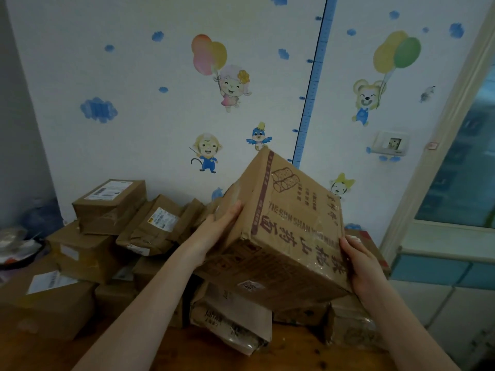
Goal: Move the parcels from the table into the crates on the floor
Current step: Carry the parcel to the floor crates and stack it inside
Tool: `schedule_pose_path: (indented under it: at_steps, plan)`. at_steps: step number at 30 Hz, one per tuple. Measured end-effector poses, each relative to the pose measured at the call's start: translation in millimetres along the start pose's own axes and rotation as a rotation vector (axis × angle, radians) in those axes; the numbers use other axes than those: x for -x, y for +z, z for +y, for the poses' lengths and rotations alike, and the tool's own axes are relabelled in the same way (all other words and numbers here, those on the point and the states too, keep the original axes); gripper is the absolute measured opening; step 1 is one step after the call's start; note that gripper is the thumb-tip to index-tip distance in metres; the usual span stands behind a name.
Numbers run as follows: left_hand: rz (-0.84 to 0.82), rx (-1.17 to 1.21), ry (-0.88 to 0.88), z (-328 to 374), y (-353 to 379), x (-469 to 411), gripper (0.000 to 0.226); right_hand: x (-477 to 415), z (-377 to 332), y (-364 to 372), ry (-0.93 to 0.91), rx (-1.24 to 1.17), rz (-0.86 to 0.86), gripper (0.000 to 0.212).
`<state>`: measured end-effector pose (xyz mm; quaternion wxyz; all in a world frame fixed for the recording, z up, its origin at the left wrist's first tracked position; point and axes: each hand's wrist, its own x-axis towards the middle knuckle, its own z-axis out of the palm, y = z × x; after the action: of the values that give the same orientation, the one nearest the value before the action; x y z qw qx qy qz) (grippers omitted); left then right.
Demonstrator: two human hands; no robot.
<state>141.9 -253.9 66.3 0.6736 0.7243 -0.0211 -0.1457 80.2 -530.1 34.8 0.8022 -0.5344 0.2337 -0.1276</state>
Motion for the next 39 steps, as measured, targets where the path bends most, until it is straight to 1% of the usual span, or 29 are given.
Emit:
schedule_pose_path:
  at_steps: [1,2,4,5,6,8,11,12,13,15,17,18,20,22,23,25,27,28,30,32,34,36,38,39]
  plan:
    - [-0.019,-0.003,-0.021,-2,-2,-3,0.115,-1,0,0,0.007,-0.012,0.005,0.04]
    - [-0.019,-0.003,-0.014,-5,-2,-5,0.104,-1,0,-1,0.008,-0.021,0.008,0.038]
    - [0.048,-0.025,0.018,-7,-4,-6,0.069,-2,-1,-4,0.014,-0.034,0.003,0.03]
    - [0.08,-0.051,0.03,-8,-6,-8,0.064,-3,-1,-6,0.024,-0.043,-0.001,0.025]
    - [0.093,-0.073,0.037,-10,-9,-10,0.065,-3,0,-7,0.038,-0.056,-0.004,0.023]
    - [0.114,-0.128,0.018,-10,-12,-9,0.073,-5,3,-8,0.058,-0.08,-0.001,0.028]
    - [0.08,-0.125,-0.076,-7,-14,-7,0.103,-5,9,-8,0.075,-0.069,0.007,0.032]
    - [0.066,-0.129,-0.085,-6,-14,-6,0.108,-4,10,-9,0.069,-0.057,0.012,0.031]
    - [0.079,-0.137,-0.083,-6,-15,-7,0.105,-5,10,-10,0.056,-0.031,0.039,0.031]
    - [0.149,-0.096,-0.086,-8,-20,-11,0.086,-8,11,-10,-0.001,0.071,0.131,0.032]
    - [0.151,0.066,-0.126,-7,-26,-12,0.069,-9,14,-8,-0.077,0.247,0.196,0.032]
    - [0.119,0.13,-0.143,-6,-27,-11,0.061,-7,16,-7,-0.103,0.327,0.198,0.029]
    - [0.004,0.258,-0.177,-4,-28,-7,0.045,-7,17,-5,-0.117,0.435,0.165,0.022]
    - [-0.082,0.382,-0.19,-4,-25,-4,0.033,-3,14,2,-0.098,0.461,0.124,0.019]
    - [-0.093,0.378,-0.171,-5,-23,-5,0.034,0,11,7,-0.088,0.446,0.109,0.015]
    - [-0.062,0.305,-0.104,-4,-14,-7,0.04,1,4,16,-0.023,0.298,0.092,0.026]
    - [-0.015,0.246,-0.072,-1,-5,-6,0.045,7,-6,22,0.057,0.141,0.028,0.036]
    - [-0.001,0.239,-0.071,1,-3,-4,0.044,11,-11,23,0.082,0.093,-0.021,0.042]
    - [-0.024,0.248,-0.045,0,-2,-3,0.031,15,-17,21,0.116,0.032,-0.099,0.057]
    - [-0.047,0.317,-0.021,-1,-3,-2,0.031,14,-19,16,0.09,0.009,-0.118,0.066]
    - [-0.05,0.337,0.028,-3,0,-4,0.03,13,-19,11,0.072,-0.036,-0.126,0.062]
    - [-0.009,0.305,0.093,-8,5,-4,0.021,15,-21,6,0.047,-0.063,-0.121,0.047]
    - [0.027,0.299,0.115,-13,7,-2,0.016,18,-24,-1,0.069,-0.03,-0.147,0.037]
    - [0.029,0.287,0.106,-15,8,-2,0.014,20,-24,-5,0.077,-0.004,-0.149,0.038]
